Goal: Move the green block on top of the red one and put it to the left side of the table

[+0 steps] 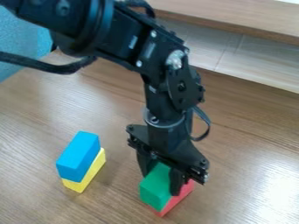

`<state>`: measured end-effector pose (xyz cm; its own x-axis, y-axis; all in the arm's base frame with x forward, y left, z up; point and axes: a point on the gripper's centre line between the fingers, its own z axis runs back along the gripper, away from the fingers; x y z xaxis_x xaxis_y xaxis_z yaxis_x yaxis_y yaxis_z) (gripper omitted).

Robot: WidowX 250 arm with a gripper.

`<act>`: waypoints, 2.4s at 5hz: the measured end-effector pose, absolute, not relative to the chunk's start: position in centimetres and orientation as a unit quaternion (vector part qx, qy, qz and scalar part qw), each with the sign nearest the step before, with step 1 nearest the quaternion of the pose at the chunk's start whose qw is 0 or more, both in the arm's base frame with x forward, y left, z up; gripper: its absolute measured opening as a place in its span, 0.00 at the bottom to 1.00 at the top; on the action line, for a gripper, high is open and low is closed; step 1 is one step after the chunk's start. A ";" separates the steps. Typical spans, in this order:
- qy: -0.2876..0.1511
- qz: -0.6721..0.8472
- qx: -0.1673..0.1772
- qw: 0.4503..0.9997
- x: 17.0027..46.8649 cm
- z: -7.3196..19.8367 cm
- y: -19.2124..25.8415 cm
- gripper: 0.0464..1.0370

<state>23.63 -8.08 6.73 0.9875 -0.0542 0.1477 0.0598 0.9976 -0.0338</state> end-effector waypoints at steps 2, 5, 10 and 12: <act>-0.103 0.047 -0.028 0.993 24.1 10.4 -1.8 0.54; -0.109 0.138 -0.034 0.984 23.9 12.5 6.1 0.54; -0.049 0.201 -0.008 0.978 22.1 4.3 15.3 0.54; -0.064 0.182 0.006 0.981 23.2 3.5 16.3 0.61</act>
